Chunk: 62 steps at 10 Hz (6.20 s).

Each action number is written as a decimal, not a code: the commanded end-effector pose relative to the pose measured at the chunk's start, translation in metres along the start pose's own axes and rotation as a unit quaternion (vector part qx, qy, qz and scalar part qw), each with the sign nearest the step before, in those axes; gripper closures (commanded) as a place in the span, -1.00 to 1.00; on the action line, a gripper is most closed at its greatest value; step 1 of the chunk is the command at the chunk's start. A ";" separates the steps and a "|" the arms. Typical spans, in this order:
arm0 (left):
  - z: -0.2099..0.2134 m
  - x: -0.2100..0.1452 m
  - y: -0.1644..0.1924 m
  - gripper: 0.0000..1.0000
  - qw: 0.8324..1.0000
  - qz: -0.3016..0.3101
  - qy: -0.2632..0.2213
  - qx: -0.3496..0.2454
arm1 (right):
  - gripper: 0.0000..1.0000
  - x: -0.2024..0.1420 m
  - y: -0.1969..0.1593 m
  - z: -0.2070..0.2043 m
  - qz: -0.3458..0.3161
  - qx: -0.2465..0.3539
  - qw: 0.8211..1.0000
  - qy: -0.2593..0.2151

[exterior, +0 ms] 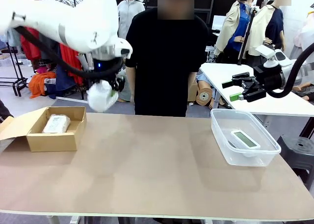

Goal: Separate and place wrapped and unwrapped clocks.
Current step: Pick up the Digital clock indicated by the person, then if the picked Digital clock is wrapped, place it in the Package Box ; if not, place it in the Organizing box.

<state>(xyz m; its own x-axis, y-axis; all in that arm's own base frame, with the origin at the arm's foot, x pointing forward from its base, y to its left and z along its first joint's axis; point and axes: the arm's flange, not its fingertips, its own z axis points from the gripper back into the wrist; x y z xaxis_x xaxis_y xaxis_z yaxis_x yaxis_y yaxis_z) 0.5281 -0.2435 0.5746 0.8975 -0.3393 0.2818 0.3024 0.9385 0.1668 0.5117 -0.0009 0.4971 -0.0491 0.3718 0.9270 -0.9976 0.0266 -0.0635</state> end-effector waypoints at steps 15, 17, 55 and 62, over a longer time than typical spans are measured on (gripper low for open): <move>0.109 0.033 0.023 1.00 0.999 0.012 -0.041 0.002 | -1.00 0.002 0.001 0.001 0.002 0.000 1.000 -0.001; 0.109 0.033 0.023 1.00 0.999 0.012 -0.041 0.002 | -1.00 0.002 0.001 0.001 0.002 0.000 1.000 -0.001; -0.145 -0.032 0.225 1.00 0.983 0.168 -0.026 -0.073 | -1.00 0.002 0.001 0.001 0.002 0.000 1.000 -0.001; -0.198 -0.049 0.215 1.00 0.981 0.173 -0.007 -0.085 | -1.00 0.002 0.001 0.001 0.002 0.000 1.000 -0.001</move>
<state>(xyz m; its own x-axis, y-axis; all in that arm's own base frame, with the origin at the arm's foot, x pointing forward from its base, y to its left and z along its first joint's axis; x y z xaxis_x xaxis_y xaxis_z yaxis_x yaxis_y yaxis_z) 0.6135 -0.0147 0.4134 0.9580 0.0188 0.2863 0.0073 0.9959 -0.0897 0.5116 -0.0010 0.4973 -0.0492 0.3718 0.9270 -0.9976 0.0267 -0.0637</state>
